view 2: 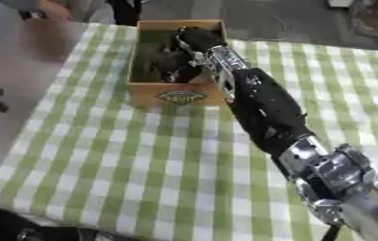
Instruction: Pick up objects on the table and place them in the box.
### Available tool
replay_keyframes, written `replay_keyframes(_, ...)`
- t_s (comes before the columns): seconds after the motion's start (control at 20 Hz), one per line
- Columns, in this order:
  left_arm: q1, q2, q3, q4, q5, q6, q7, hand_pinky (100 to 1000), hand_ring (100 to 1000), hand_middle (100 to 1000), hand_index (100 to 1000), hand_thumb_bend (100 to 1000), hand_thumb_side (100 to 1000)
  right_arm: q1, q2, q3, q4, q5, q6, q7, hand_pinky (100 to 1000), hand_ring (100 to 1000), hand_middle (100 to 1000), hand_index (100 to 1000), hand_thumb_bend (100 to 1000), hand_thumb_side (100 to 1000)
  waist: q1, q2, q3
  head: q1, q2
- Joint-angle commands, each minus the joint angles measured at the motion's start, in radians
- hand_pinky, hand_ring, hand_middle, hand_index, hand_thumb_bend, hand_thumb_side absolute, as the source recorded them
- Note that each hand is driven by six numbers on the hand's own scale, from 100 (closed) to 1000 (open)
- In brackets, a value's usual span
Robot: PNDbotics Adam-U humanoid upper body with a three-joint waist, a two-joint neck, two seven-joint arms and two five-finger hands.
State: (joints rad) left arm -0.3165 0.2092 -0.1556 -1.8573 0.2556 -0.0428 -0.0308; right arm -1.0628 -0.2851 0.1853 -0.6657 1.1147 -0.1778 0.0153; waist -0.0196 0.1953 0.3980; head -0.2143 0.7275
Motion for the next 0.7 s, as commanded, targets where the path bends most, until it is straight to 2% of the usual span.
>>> replay_keyframes(0.05,-0.009,0.001,0.001,-0.02,0.003,-0.001,-0.003,521,606,664,778,100,166,-0.015,-0.005,-0.019,0.013,0.064,0.024,-0.015,593,476,412,582,441,365,0.006,-0.015,-0.002,-0.001,-0.006)
replay_keyframes(0.15,-0.008,0.001,0.002,-0.019,0.003,-0.002,-0.003,521,606,664,778,100,166,-0.012,-0.001,-0.036,0.024,0.103,0.017,-0.004,611,500,449,642,438,351,0.007,-0.016,-0.005,0.001,-0.007)
replay_keyframes(0.25,-0.007,0.002,0.003,-0.019,0.004,-0.002,-0.002,521,606,664,778,100,165,-0.01,0.003,-0.056,0.03,0.141,0.003,0.01,639,561,538,716,433,328,0.008,-0.018,-0.008,0.002,-0.007)
replay_keyframes(0.35,-0.006,0.002,0.003,-0.019,0.004,-0.002,-0.002,521,606,664,779,100,165,-0.009,0.007,-0.078,0.032,0.177,-0.019,0.024,684,665,662,789,443,432,0.01,-0.02,-0.011,0.004,-0.007)
replay_keyframes(0.4,-0.006,0.002,0.004,-0.019,0.005,-0.002,-0.001,521,606,664,779,100,165,-0.008,0.01,-0.092,0.033,0.194,-0.031,0.03,740,746,755,827,460,503,0.01,-0.02,-0.013,0.005,-0.007)
replay_keyframes(0.5,-0.005,0.003,0.005,-0.019,0.005,-0.002,0.0,521,606,664,779,100,164,-0.004,0.016,-0.119,0.047,0.196,-0.062,0.055,820,827,851,879,503,581,0.012,-0.022,-0.017,0.007,-0.007)
replay_keyframes(0.7,-0.002,0.006,0.009,-0.017,0.005,-0.002,0.005,521,606,664,779,100,167,-0.004,0.009,-0.156,0.044,0.136,-0.131,0.123,916,922,936,921,596,588,0.012,-0.024,-0.03,0.015,-0.006)
